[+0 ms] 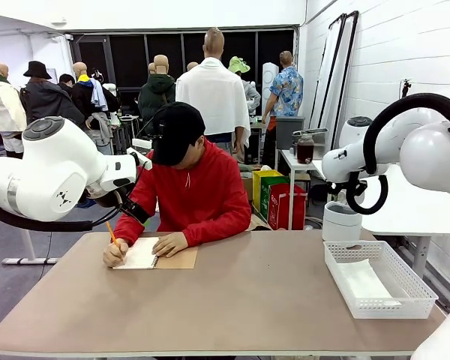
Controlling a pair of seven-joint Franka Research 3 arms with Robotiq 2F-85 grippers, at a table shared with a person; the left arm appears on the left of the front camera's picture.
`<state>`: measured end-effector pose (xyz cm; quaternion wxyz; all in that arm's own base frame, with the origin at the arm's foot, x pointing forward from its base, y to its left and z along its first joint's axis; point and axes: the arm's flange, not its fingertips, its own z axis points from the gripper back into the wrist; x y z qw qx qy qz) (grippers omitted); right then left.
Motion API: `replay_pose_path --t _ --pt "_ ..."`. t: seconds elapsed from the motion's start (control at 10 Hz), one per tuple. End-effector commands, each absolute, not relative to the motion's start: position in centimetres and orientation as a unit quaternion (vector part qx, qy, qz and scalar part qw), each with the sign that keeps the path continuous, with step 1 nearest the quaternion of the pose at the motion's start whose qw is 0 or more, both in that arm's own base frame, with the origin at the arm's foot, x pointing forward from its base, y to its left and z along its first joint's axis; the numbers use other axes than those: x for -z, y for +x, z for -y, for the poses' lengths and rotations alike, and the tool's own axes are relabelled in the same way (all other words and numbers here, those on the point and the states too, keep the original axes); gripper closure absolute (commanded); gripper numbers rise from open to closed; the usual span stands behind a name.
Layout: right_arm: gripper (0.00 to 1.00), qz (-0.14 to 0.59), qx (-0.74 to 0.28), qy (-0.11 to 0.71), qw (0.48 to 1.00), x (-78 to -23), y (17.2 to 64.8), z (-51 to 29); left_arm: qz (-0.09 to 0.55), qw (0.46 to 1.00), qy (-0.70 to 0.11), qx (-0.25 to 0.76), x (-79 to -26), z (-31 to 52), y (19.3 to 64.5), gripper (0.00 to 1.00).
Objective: Sort the paper based on its condition.
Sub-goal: If a person hands you a paper, place it in the Organizing basket , and if it's crumpled, put it in the Trash can.
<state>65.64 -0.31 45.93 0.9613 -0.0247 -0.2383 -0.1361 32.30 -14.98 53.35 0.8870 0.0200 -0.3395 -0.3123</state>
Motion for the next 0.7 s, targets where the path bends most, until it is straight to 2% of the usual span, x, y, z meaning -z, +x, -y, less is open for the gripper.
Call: replay_pose_path --t 0.0,0.6 --pt "0.55 0.230 0.165 -0.044 0.958 -45.8 66.9 -0.2 0.340 0.887 0.021 0.313 -53.4 15.0 32.3 0.00" --pt "0.55 0.201 0.174 -0.035 0.963 -44.9 69.1 0.7 0.340 0.887 0.021 0.313 -53.4 15.0 32.3 0.00"
